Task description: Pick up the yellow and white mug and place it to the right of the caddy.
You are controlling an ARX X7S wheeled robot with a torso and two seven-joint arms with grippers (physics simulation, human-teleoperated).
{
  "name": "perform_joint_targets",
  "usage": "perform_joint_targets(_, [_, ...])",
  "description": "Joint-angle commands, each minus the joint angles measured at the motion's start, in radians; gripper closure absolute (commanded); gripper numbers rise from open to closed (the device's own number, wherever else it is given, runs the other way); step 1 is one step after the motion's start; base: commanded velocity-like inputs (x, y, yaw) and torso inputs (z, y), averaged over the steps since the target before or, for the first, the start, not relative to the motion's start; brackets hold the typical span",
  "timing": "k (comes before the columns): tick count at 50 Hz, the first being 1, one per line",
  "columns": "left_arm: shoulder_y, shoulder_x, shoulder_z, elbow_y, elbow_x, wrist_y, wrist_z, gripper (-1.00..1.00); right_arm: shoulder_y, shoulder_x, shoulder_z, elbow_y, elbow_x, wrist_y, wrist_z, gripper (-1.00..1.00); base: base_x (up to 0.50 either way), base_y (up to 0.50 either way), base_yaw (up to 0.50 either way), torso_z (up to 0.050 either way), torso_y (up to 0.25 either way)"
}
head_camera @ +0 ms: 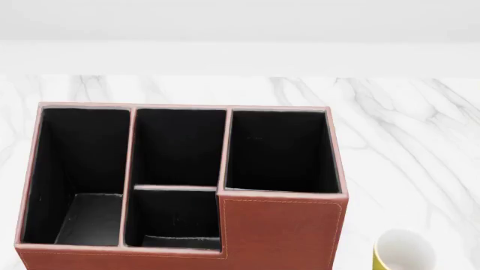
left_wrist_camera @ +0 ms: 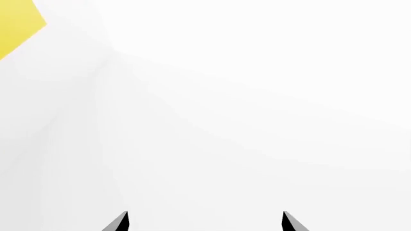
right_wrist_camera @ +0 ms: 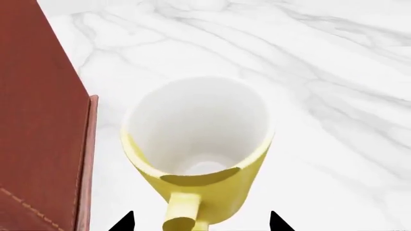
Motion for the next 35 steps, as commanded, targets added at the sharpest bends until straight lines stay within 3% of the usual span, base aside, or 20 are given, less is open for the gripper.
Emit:
perform_joint_targets(1, [-0.006, 0.000, 0.005, 0.000, 0.003, -0.005, 0.005, -1.00, -0.003, 0.007, 0.005, -0.014, -0.011, -0.002, 0.012, -1.00, 0.00, 0.00, 0.00, 0.000, 0.000])
perform_joint_targets(35, [0.009, 0.000, -0.013, 0.000, -0.016, 0.011, -0.001, -1.00, 0.090, 0.182, -0.005, -0.310, -0.240, -0.021, 0.240, -1.00, 0.00, 0.00, 0.00, 0.000, 0.000])
